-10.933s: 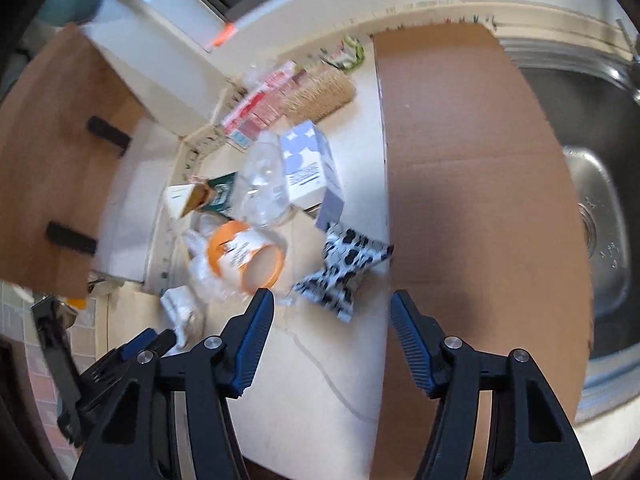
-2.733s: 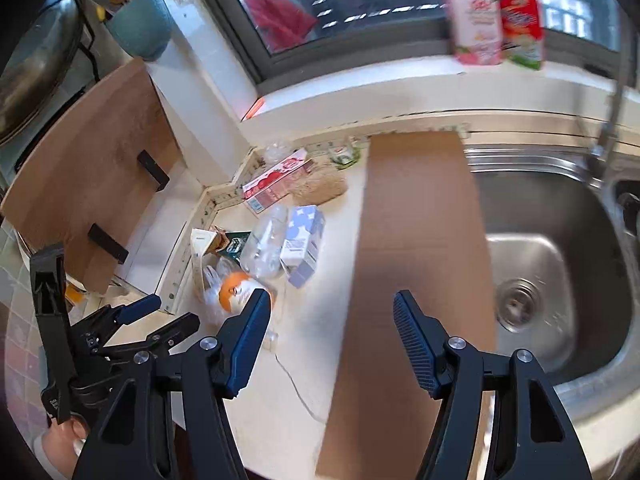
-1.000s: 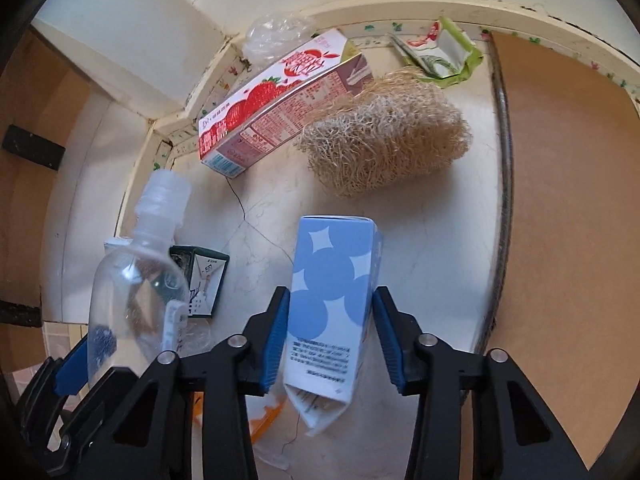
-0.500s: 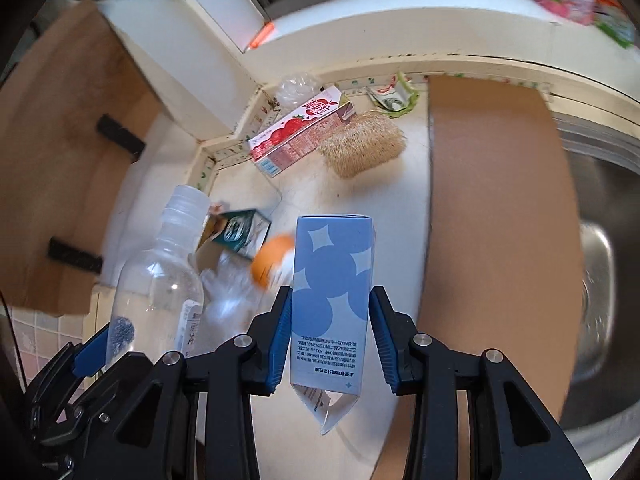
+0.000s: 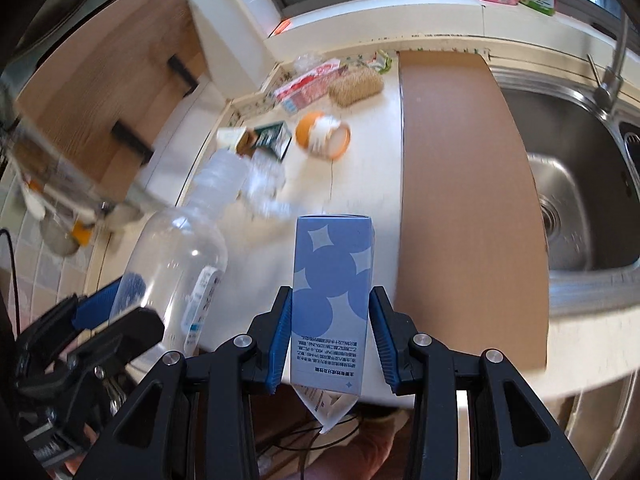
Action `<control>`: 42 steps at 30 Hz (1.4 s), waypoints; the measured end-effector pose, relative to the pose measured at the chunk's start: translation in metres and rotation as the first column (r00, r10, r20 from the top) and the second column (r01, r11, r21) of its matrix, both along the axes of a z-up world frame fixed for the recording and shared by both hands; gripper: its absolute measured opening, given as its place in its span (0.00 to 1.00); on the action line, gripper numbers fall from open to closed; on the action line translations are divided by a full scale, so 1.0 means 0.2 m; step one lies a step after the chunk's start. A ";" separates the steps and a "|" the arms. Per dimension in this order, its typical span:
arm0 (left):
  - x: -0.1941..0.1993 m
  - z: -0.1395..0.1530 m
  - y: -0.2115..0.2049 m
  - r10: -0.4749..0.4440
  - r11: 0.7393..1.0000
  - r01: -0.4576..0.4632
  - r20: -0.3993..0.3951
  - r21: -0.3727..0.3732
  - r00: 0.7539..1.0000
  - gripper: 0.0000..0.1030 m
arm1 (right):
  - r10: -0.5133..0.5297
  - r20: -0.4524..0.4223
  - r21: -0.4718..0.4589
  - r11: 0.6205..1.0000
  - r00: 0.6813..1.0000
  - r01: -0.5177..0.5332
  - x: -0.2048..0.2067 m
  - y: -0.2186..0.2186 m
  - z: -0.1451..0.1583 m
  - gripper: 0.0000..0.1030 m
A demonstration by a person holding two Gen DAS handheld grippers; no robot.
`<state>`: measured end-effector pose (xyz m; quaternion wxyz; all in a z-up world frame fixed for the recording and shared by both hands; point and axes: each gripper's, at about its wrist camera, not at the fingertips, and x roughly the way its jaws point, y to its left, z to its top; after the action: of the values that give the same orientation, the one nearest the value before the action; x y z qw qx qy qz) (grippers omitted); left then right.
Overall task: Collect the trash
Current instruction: 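Carry bottle and carton down over the floor bin with both tools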
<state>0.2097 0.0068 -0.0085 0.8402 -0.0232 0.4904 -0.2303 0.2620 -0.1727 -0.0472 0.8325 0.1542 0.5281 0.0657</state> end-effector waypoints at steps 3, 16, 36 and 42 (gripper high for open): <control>-0.16 0.00 0.01 -0.005 1.000 0.005 -0.001 0.001 1.000 0.44 | 0.021 0.008 -0.008 1.000 1.000 -0.021 -0.20 0.01 0.00 0.37; -0.80 -0.15 -0.01 0.044 0.999 -0.046 -0.076 -0.023 0.996 0.44 | 0.146 -0.031 0.015 0.989 0.989 -0.146 -0.77 -0.05 -0.10 0.37; -1.30 -1.08 0.05 0.137 0.986 -0.097 -0.340 0.132 0.931 0.44 | 0.205 -0.360 0.081 0.979 0.910 -0.188 -1.24 -0.04 -1.19 0.37; -1.26 -1.51 0.07 0.154 0.979 -0.082 -0.421 0.186 0.894 0.44 | 0.194 -0.415 0.108 0.981 0.889 -0.163 -1.24 0.00 -1.53 0.37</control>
<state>-0.0423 0.0200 -0.3105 0.7216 -0.0348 0.6797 -0.1268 0.0148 -0.1719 -0.3540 0.6826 0.1447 0.7053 0.1253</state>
